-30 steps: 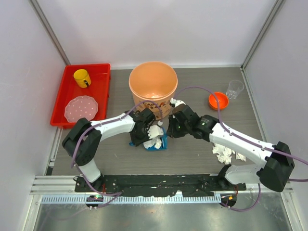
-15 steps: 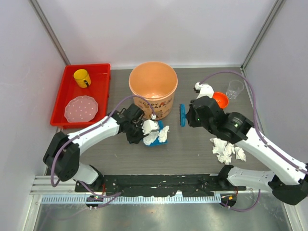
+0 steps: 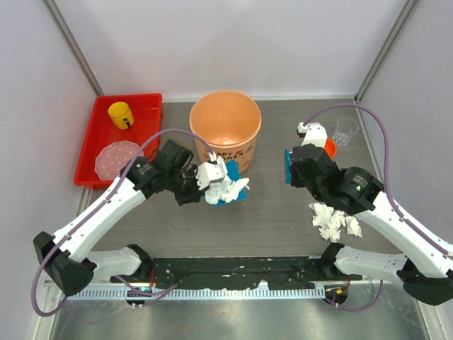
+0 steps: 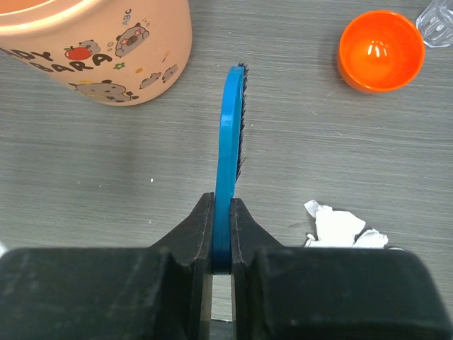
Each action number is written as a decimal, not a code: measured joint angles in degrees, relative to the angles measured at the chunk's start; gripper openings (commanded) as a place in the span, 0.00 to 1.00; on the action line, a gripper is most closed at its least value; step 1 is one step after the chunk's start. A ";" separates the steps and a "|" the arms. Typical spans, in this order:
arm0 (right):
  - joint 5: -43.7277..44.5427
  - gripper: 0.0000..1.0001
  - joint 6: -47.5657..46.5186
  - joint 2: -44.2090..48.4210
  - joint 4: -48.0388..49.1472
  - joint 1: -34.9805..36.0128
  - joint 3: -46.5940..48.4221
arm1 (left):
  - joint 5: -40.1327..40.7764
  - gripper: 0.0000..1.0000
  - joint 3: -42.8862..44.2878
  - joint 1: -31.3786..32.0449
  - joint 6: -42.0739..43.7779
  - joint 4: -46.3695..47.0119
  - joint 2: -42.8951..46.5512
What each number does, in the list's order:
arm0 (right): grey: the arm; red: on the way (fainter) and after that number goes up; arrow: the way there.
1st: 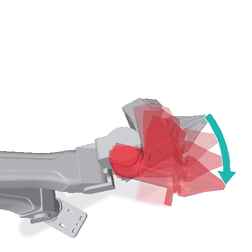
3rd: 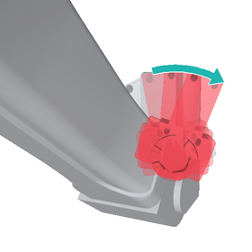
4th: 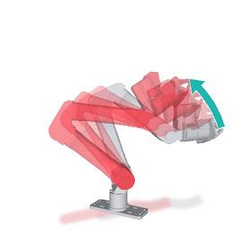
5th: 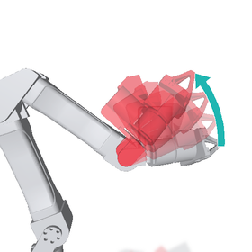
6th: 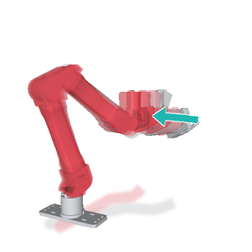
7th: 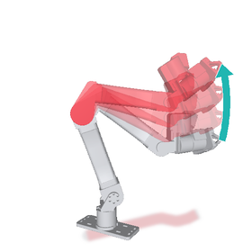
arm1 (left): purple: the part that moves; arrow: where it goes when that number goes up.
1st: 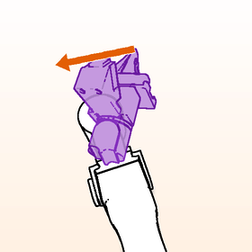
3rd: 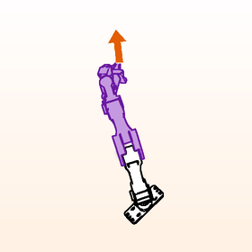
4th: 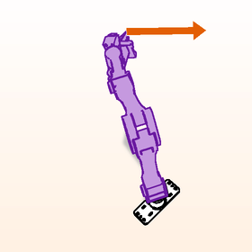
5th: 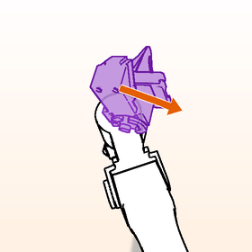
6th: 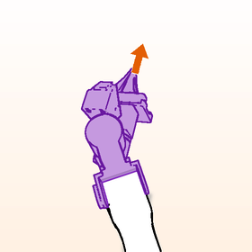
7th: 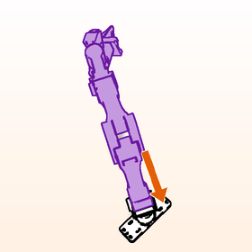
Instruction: Sweep away the paper scraps from the table
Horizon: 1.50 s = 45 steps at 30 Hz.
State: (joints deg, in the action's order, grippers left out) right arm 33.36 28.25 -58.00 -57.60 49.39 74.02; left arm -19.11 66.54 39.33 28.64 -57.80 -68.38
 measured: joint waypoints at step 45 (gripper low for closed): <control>6.21 0.01 -14.93 -11.45 -14.51 -16.98 12.11 | 69.83 0.00 6.60 2.32 82.27 82.49 -25.35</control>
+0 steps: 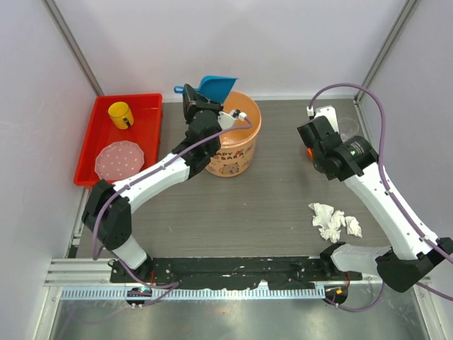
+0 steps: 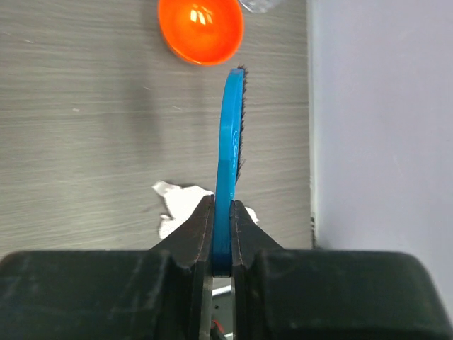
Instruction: Sweep away the paper scraps from the table
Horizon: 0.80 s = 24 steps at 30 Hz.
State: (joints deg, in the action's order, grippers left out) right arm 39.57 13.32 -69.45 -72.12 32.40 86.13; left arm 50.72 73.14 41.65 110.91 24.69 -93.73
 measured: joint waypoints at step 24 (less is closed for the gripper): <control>-15.98 0.01 -21.22 -10.56 7.45 6.05 -27.78 | -40.81 0.00 -7.58 -3.41 -81.22 -89.00 24.83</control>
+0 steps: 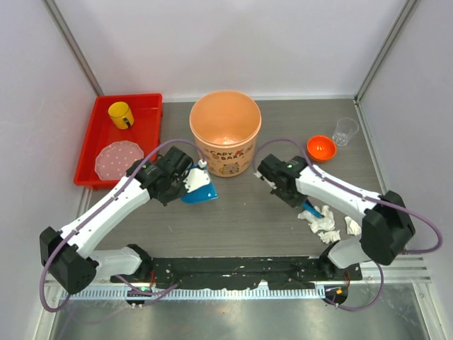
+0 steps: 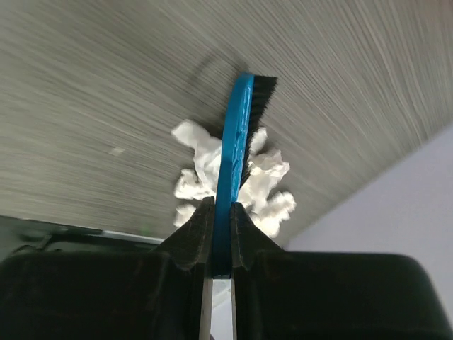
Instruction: Sweep away the paper scraps from the table
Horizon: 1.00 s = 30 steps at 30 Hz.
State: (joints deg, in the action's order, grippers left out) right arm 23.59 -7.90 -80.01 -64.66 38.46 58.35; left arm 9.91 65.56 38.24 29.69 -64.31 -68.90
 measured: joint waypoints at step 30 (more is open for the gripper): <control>-20.17 0.01 23.30 -4.57 20.59 15.67 21.70 | -11.02 0.00 -13.90 -6.40 3.08 2.75 -8.66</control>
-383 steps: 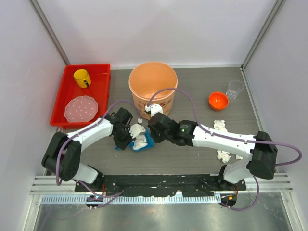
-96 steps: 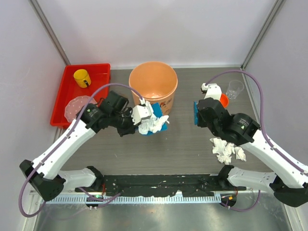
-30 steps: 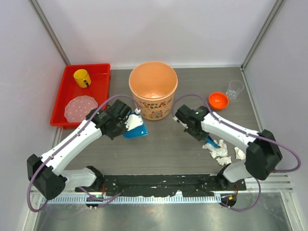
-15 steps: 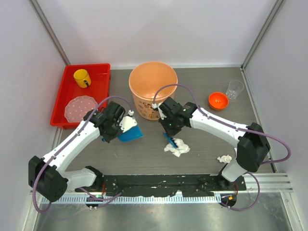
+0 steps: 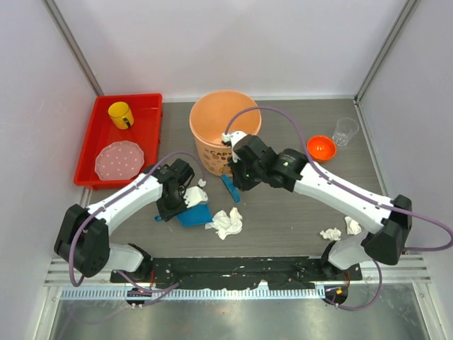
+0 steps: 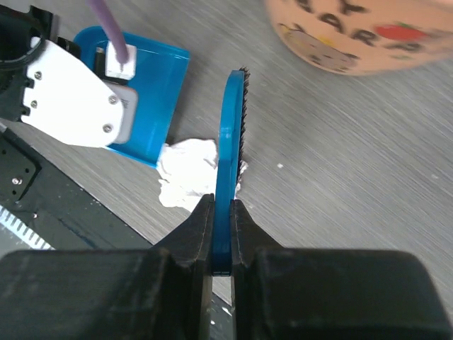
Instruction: Sweep away the paper scraps from the table
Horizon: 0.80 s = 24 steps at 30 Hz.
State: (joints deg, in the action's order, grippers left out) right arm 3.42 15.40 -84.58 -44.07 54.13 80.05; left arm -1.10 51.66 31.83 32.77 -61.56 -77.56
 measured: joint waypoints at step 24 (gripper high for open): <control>7.52 0.01 18.64 9.33 1.49 5.16 -22.27 | 11.13 0.00 -6.03 9.03 9.44 1.29 -8.61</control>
State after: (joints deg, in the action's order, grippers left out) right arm 10.94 34.04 -75.24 -42.59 59.29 57.78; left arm 10.02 45.63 40.86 42.22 -60.27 -86.17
